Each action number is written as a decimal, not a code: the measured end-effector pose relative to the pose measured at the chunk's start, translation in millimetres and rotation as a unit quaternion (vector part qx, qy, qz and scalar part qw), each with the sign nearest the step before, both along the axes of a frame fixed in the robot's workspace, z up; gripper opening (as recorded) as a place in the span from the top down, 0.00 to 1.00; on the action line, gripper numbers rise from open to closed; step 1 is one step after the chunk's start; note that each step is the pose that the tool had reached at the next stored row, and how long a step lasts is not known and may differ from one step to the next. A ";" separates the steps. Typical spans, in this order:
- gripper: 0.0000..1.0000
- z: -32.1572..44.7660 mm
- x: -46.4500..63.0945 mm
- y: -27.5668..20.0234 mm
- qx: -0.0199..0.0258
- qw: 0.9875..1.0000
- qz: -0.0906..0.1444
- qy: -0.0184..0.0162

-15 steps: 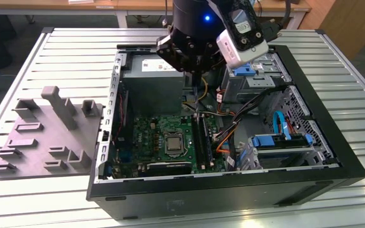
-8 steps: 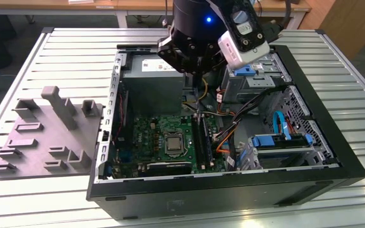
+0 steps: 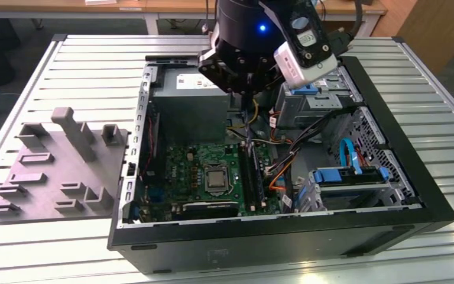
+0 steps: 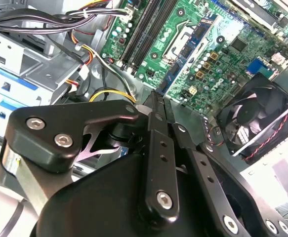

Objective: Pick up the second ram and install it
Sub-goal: 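Insert the second ram into the second slot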

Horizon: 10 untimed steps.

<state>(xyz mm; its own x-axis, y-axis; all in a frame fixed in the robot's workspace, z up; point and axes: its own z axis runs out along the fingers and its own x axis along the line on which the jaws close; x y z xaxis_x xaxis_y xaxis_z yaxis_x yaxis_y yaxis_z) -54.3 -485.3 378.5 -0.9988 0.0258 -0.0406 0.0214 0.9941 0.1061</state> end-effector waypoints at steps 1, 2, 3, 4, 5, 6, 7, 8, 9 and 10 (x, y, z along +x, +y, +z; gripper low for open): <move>0.88 -0.5 0.2 0.0 0.000 1.000 0.001 0.000; 0.88 -1.0 0.4 0.0 0.000 1.000 0.001 0.000; 0.88 -1.5 0.4 0.0 0.000 1.000 0.001 0.000; 0.88 -2.1 0.5 0.0 0.000 1.000 0.002 0.000; 0.88 -2.6 0.5 0.0 0.000 1.000 0.002 0.000; 0.88 -3.2 0.6 0.0 0.000 1.000 0.002 0.000; 0.88 -3.8 0.6 0.0 0.000 1.000 0.002 0.000; 0.88 -4.4 0.7 0.0 0.000 1.000 0.002 0.000; 0.88 -5.0 0.8 0.0 0.000 1.000 0.002 0.000; 0.88 -5.6 0.9 0.0 0.000 1.000 0.002 0.000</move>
